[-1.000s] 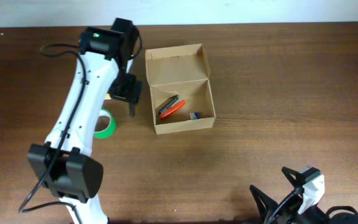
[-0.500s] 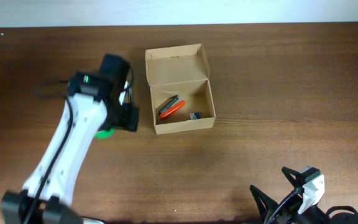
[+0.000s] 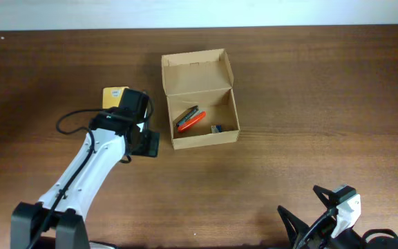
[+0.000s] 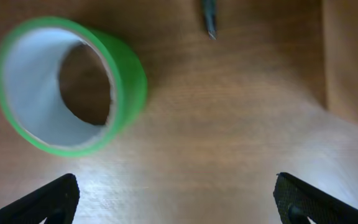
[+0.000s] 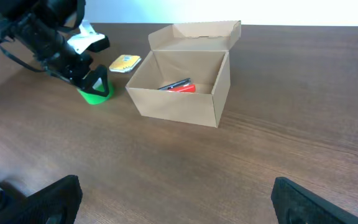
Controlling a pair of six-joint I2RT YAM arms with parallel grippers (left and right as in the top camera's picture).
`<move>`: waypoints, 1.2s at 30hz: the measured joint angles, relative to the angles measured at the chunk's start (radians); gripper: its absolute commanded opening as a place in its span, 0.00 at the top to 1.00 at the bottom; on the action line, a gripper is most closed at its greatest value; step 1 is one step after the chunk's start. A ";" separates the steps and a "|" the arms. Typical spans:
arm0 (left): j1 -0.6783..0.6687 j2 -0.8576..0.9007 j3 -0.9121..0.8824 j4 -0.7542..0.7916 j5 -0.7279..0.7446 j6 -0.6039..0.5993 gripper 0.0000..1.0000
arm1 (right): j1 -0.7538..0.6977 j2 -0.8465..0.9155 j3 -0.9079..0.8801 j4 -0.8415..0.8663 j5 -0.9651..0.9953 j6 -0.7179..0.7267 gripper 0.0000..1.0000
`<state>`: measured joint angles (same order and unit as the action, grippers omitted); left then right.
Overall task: Pack container
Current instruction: 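Release the stapler and move the left gripper toward the green tape, then grasp the green tape roll with the left gripper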
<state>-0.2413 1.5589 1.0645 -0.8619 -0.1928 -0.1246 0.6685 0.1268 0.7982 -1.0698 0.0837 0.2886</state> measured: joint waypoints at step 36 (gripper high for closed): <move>0.148 0.237 0.055 0.046 -0.023 0.053 0.98 | 0.000 0.000 0.000 0.000 0.000 0.000 0.01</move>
<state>-0.0929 1.7958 1.1191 -0.8162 -0.2157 -0.0715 0.6685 0.1268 0.7982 -1.0698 0.0841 0.2886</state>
